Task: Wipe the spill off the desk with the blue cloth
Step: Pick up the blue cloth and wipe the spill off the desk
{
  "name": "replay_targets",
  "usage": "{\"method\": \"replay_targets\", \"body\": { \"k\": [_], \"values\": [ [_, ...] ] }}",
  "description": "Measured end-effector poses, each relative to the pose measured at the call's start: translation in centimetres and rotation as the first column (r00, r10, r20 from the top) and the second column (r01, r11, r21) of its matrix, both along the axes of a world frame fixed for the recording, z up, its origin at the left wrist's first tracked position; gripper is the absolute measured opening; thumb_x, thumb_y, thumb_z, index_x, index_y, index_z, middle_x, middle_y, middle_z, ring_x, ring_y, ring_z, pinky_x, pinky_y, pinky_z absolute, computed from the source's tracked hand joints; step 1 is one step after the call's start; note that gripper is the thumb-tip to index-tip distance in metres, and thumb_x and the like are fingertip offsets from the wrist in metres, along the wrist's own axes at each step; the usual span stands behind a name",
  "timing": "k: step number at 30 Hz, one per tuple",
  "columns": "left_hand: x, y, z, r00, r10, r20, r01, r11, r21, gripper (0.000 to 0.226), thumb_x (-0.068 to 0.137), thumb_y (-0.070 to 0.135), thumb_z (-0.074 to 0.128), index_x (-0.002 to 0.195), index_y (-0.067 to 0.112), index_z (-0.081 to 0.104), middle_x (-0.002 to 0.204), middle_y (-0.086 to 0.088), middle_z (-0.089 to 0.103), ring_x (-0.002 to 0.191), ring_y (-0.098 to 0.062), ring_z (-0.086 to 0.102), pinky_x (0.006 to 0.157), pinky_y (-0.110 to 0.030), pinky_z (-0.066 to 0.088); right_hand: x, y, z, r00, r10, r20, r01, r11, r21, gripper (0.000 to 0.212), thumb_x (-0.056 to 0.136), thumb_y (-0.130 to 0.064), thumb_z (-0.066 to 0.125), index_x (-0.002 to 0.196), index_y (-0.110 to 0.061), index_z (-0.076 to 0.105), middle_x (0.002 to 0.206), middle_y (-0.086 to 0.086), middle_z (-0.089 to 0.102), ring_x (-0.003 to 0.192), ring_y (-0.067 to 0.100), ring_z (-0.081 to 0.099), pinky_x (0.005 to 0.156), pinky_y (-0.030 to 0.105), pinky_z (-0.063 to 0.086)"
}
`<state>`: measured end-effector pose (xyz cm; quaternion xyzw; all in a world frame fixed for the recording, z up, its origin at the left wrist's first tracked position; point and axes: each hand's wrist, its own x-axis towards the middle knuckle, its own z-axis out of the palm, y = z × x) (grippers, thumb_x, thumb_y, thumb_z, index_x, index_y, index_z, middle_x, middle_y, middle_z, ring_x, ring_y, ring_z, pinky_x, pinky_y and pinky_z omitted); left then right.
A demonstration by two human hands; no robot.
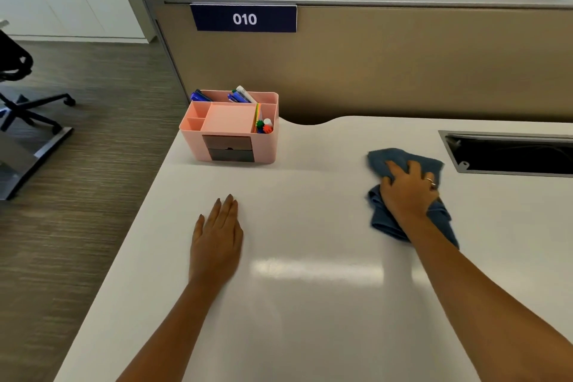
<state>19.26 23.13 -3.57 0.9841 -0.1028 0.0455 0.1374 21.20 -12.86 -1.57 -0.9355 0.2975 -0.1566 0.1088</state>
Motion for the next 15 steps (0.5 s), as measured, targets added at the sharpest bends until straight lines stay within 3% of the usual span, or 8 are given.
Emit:
{"method": "replay_targets", "body": {
  "k": [8, 12, 15],
  "values": [
    [0.1, -0.1, 0.0, 1.0, 0.002, 0.007, -0.002, 1.0, 0.006, 0.064, 0.089, 0.037, 0.006, 0.146, 0.016, 0.023, 0.154, 0.002, 0.024, 0.143, -0.014, 0.016, 0.115, -0.039, 0.013, 1.7, 17.3, -0.1, 0.895, 0.444, -0.047, -0.446, 0.894, -0.035, 0.041, 0.08, -0.034, 0.058, 0.121, -0.034, 0.06, 0.127, 0.009, 0.055, 0.11, 0.041, 0.048, 0.08, 0.052, 0.043],
    [0.0, 0.1, 0.0, 1.0, -0.005, 0.012, 0.005, 1.0, -0.008, 0.058, 0.092, 0.032, 0.012, 0.145, 0.013, 0.026, 0.152, -0.001, 0.029, 0.142, -0.017, 0.02, 0.114, -0.041, 0.017, -1.5, 20.1, -0.2, 0.871, 0.489, -0.046, -0.491, 0.868, -0.077, 0.037, 0.073, -0.029, 0.067, 0.109, -0.034, 0.067, 0.117, 0.008, 0.062, 0.098, 0.04, 0.057, 0.07, 0.051, 0.048],
    [0.1, 0.2, -0.2, 1.0, -0.004, -0.009, 0.004, 1.0, -0.018, 0.052, 0.096, 0.028, 0.021, 0.146, 0.014, 0.023, 0.154, -0.001, 0.025, 0.143, -0.017, 0.016, 0.115, -0.04, 0.013, -5.7, 19.9, -0.4, 0.848, 0.529, -0.027, -0.529, 0.841, -0.116, 0.036, 0.077, -0.033, 0.051, 0.109, -0.037, 0.065, 0.116, 0.003, 0.063, 0.093, 0.033, 0.059, 0.068, 0.046, 0.05]
  ]
}}
